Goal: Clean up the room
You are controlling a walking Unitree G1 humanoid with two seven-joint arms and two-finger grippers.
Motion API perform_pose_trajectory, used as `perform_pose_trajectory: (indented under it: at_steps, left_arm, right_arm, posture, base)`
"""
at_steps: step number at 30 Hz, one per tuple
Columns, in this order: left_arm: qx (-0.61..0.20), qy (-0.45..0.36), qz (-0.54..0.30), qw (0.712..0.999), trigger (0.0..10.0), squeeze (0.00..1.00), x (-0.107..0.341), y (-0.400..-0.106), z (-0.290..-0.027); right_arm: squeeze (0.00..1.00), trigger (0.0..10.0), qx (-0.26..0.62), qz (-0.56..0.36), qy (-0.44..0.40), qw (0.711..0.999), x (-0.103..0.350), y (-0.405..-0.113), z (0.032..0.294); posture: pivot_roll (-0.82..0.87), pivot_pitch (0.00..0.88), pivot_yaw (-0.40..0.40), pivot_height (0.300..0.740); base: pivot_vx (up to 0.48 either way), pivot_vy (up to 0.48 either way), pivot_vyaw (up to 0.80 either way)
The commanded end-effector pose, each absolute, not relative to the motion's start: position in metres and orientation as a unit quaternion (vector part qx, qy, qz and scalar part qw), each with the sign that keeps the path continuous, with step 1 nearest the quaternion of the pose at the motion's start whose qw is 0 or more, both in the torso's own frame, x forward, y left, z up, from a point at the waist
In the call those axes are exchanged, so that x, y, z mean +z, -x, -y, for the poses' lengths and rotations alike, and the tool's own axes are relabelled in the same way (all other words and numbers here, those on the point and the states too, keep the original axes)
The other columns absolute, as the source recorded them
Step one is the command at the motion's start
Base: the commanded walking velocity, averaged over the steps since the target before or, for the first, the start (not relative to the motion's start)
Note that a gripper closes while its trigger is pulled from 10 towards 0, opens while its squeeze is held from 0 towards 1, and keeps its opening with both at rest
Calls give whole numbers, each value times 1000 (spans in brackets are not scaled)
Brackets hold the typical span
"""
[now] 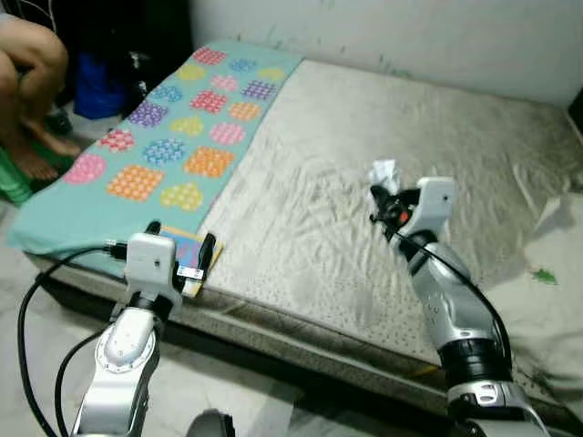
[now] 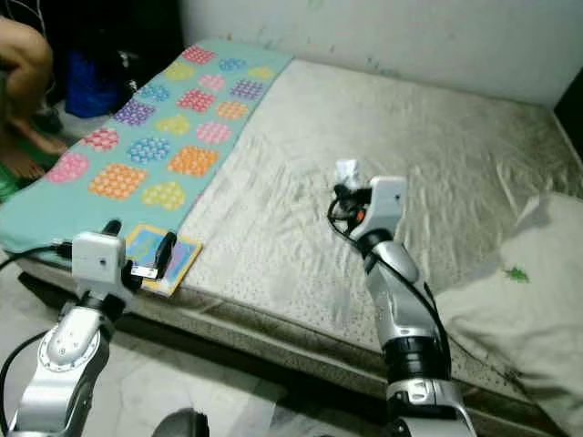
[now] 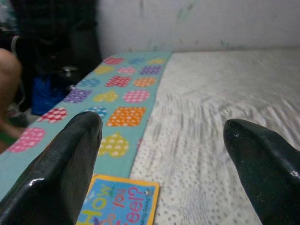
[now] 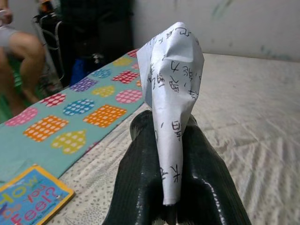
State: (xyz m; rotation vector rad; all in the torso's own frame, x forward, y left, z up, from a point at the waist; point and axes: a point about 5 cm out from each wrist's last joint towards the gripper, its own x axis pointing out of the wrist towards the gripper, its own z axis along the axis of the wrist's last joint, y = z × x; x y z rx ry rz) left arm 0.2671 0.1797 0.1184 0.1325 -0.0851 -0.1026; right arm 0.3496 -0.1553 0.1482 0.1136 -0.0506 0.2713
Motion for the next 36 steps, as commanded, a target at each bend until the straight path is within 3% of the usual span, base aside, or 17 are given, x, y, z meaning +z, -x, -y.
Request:
perform_pose_trajectory:
  at_steps: [1, 14, 25, 26, 34, 36]
  left_arm:
    - [-39, -58, 33, 997, 10000, 0, 116, -266, -184]
    - [3, -4, 22, 1000, 10000, 0, 108, -244, -182]
    - [-34, 31, 20, 999, 10000, 0, 114, -235, -171]
    - [-32, 34, 19, 999, 10000, 0, 116, -236, -170]
    - [-29, 59, 8, 998, 10000, 0, 118, -231, -167]
    - [-34, 68, 5, 997, 10000, 0, 118, -230, -166]
  right_arm:
    - [0, 10000, 145, 20, -47, 988, 146, -346, 152]
    - [0, 10000, -24, -1, -122, 992, 117, -317, 164]
    - [0, 10000, -52, -57, -53, 996, 106, -307, 176]
    - [0, 10000, 8, -24, -23, 999, 114, -306, 170]
    - [0, 10000, 26, -38, -19, 999, 118, -299, 165]
    - [0, 10000, 29, -47, -55, 997, 116, -295, 164]
  posture:
    - [71, 0, -32, 740]
    - [63, 0, -53, 740]
    - [49, 21, -86, 740]
    - [46, 32, -88, 740]
    - [38, 75, -93, 740]
    - [37, 83, -96, 740]
  base:
    - [0, 0, 0]
    - [0, 0, 0]
    - [0, 0, 0]
    - [0, 0, 0]
    - [0, 0, 0]
    - [0, 0, 0]
